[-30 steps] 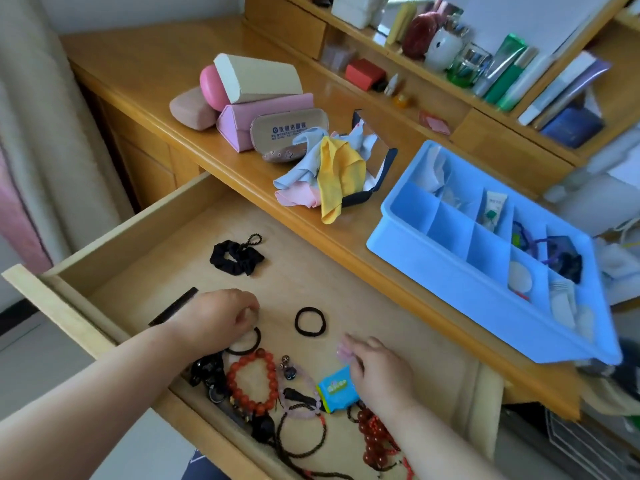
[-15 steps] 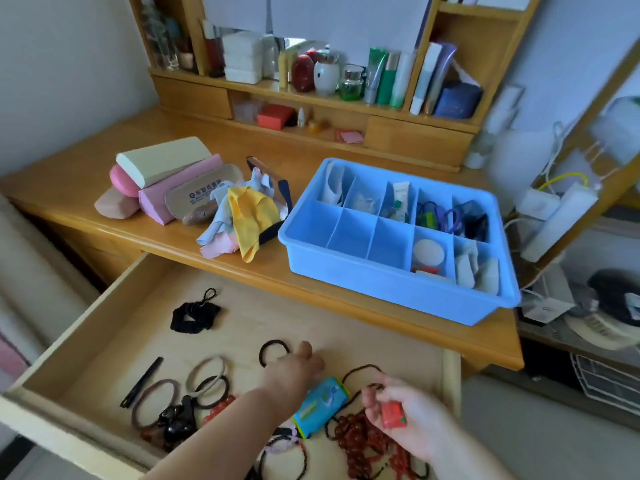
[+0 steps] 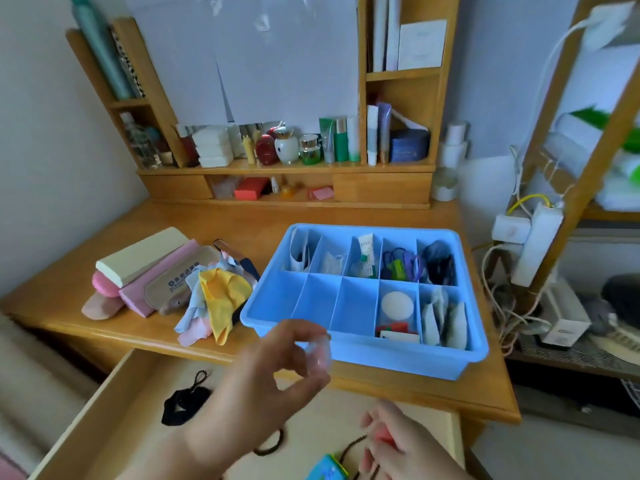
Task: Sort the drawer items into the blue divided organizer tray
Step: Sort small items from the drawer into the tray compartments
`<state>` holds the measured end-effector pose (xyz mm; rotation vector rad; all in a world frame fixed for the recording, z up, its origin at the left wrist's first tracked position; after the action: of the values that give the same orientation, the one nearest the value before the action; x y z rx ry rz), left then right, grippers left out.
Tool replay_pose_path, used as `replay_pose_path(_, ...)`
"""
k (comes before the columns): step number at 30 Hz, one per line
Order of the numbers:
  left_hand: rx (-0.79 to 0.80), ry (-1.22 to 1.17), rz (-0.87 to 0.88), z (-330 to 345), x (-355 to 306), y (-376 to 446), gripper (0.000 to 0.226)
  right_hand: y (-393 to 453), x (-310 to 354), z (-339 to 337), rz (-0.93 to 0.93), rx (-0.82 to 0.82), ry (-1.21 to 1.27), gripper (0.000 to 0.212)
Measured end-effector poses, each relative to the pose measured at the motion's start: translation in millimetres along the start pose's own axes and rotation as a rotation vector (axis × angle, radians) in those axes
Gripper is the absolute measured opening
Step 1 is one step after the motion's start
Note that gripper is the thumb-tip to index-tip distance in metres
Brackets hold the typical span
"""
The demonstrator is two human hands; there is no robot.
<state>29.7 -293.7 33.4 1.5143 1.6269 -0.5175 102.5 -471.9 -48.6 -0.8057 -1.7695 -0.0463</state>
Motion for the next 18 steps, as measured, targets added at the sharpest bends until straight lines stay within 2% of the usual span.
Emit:
replay_pose_path(2, -0.115, -0.107, -0.028, -7.1, -6.5, 28.9, 0.038, -5.4, 21.4, -21.8, -0.130, -0.120, 0.042, 0.032)
replay_pose_path(6, -0.167, -0.182, -0.039, 6.9, -12.4, 94.2, 0.035, -9.1, 51.3, -68.0, -0.454, -0.565, -0.135, 0.036)
replay_pose_path(9, -0.097, -0.093, -0.041, 36.0, -12.7, 147.2, 0.024, -0.8, 56.5, -84.9, -0.405, -0.716, -0.135, 0.039)
replay_pose_path(14, -0.017, 0.307, 0.000, 76.2, 2.5, 211.6, 0.015, 8.8, 50.7, -94.5, -0.273, -0.747, 0.019, 0.028)
replay_pose_path(18, 0.110, 0.646, -0.053, 88.5, 12.7, 226.1, 0.016, 15.4, 48.6, -100.9, -0.191, -0.637, 0.180, 0.044)
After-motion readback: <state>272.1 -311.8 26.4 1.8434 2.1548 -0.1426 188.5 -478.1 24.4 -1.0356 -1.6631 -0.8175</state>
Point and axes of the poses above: each hand's wrist, its own y-axis towards the middle knuckle, its own z-axis out of the palm, x = y × z, the point moved 2 cm from there along y, towards the middle knuckle, and after that the axes turned 1 degree about x, right-handed, at the moved point
